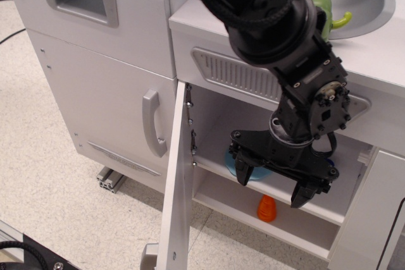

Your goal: Close cabinet

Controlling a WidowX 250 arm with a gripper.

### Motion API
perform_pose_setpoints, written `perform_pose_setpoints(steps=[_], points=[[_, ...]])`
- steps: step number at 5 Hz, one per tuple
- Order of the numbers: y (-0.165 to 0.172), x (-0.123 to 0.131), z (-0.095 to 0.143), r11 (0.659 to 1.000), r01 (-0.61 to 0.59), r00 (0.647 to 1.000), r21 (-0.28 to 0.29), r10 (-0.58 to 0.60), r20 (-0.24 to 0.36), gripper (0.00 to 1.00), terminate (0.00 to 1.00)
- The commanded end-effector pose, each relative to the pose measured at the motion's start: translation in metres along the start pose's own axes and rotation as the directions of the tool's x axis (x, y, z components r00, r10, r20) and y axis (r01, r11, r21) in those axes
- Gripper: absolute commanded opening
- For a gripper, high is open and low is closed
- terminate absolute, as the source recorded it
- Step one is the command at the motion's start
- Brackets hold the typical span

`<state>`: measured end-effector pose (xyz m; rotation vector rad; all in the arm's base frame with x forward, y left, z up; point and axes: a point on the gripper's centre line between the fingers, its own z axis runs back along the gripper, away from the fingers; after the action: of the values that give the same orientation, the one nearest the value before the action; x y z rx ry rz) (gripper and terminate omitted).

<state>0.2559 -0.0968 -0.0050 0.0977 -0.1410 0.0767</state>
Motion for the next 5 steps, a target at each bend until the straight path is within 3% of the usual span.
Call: perform_pose_setpoints(steps=[1,2,3,4,5], points=[[0.0,0.0,0.0,1.0,0.0,1.0,0.0,0.0,0.0,1.0,0.0],[0.026,-0.005,0.029,0.999,-0.009,1.0,-0.034,0.008,-0.014,1.0,0.0],[0.055,-0.007,0.037,0.998,-0.05,0.999,-0.035,0.05,0.003,1.0,0.0],[0.08,-0.007,0.035,0.996,-0.088,0.996,0.006,0.088,0.005,1.0,0.0],[0.098,-0.009,0.02,0.991,-0.132,0.991,0.012,0.132,-0.004,1.0,0.0]])
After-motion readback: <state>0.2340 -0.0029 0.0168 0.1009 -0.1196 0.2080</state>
